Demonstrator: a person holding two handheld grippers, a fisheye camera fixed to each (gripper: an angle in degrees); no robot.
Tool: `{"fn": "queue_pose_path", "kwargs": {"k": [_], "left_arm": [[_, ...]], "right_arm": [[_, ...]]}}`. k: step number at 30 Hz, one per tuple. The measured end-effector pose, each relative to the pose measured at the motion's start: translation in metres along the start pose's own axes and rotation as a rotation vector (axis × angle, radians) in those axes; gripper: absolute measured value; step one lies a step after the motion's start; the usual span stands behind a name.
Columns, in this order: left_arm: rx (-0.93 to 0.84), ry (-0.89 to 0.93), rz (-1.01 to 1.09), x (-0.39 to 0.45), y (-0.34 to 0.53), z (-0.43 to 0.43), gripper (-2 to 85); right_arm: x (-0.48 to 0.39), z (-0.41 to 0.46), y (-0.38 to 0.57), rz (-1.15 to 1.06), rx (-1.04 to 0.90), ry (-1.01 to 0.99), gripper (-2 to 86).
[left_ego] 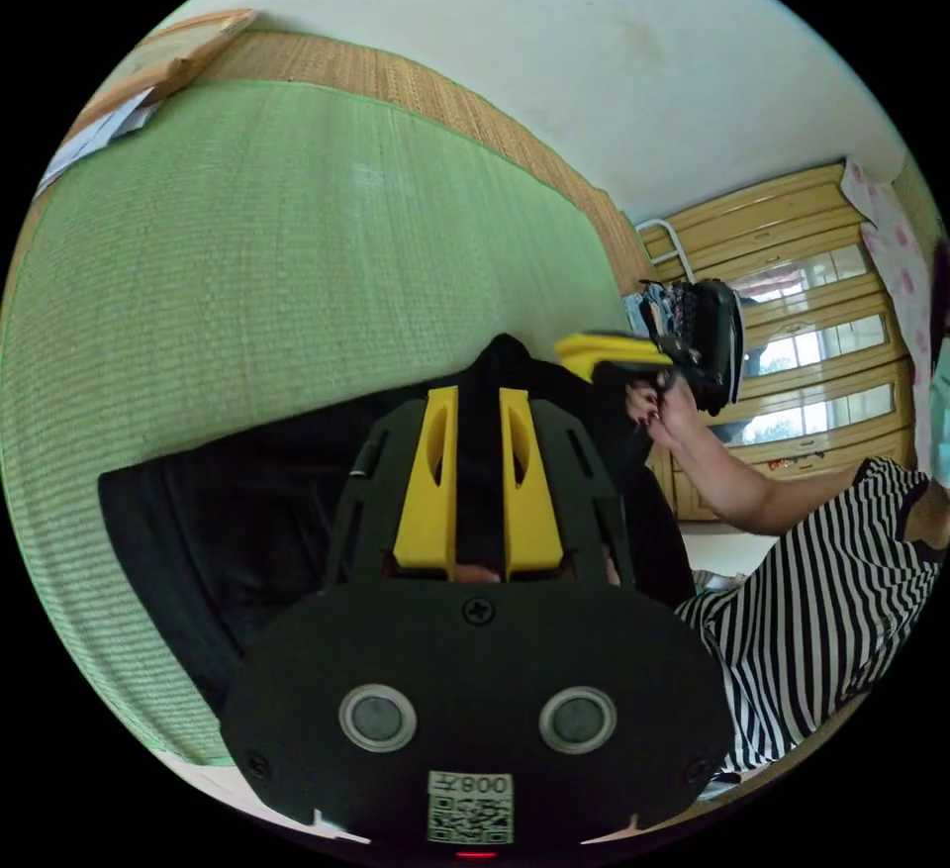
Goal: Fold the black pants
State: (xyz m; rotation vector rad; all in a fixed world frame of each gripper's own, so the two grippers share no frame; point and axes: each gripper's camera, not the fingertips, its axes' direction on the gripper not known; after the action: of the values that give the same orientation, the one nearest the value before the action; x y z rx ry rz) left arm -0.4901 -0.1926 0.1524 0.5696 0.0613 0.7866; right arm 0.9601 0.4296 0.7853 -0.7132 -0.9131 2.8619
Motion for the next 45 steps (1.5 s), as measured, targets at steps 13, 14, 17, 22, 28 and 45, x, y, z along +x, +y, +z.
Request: {"fn": "queue_pose_path", "kwargs": {"k": [13,14,17,22,28,45], "left_arm": [[-0.035,0.02,0.079,0.051,0.018,-0.027,8.6],[-0.016,0.052,0.078,0.055,0.017,-0.033,9.0],[0.0,0.045,0.106,0.073,0.017,-0.046,10.3],[-0.131,-0.073,0.173,0.096,0.012,-0.04,8.7],[-0.142,-0.112,0.157,0.109,0.009,-0.048,2.1],[-0.052,-0.121,0.181,0.143,0.031,-0.118,0.4]], "right_arm": [[-0.006,0.047,0.054,-0.182,-0.056,-0.063,3.3],[-0.008,0.049,0.058,-0.187,-0.049,-0.049,3.2],[-0.016,0.055,0.074,-0.202,-0.024,-0.011,2.8],[-0.008,0.07,0.087,-0.194,-0.026,0.01,2.2],[0.005,0.073,0.093,-0.179,-0.017,0.009,2.4],[0.063,0.102,0.04,-0.186,-0.07,0.028,3.8]]}}
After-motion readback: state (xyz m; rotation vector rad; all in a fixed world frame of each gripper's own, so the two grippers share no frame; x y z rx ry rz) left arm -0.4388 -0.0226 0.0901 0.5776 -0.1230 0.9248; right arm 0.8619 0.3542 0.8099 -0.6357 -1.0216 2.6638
